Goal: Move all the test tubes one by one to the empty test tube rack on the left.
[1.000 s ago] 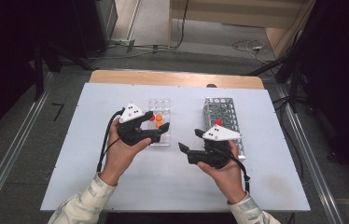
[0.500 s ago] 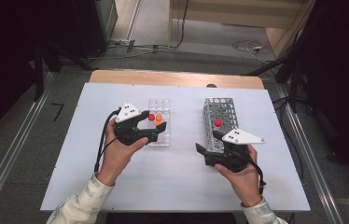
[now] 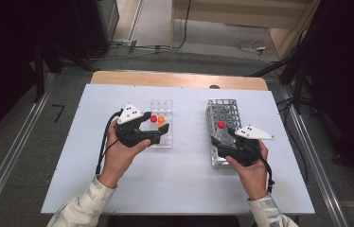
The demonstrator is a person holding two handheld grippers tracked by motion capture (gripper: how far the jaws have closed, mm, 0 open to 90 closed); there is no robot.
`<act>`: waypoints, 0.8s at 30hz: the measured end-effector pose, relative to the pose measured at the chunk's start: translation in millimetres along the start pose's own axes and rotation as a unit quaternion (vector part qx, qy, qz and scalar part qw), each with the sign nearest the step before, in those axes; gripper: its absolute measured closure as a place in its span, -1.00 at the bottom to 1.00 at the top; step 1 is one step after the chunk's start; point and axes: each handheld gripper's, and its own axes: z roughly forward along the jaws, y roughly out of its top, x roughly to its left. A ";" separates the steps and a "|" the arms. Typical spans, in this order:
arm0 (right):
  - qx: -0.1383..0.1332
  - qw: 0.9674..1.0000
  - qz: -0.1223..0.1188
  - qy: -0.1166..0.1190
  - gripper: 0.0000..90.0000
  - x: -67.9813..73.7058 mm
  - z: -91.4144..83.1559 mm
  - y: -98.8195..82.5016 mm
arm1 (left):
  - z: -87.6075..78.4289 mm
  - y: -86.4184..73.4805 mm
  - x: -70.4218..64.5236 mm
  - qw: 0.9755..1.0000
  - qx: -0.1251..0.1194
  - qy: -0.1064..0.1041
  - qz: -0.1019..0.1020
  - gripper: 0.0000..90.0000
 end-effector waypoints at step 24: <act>0.026 0.999 -0.015 -0.018 0.59 -13.3 28.7 -4.0 | 2.4 -2.2 -1.2 1.000 0.004 -0.004 -0.002 -0.52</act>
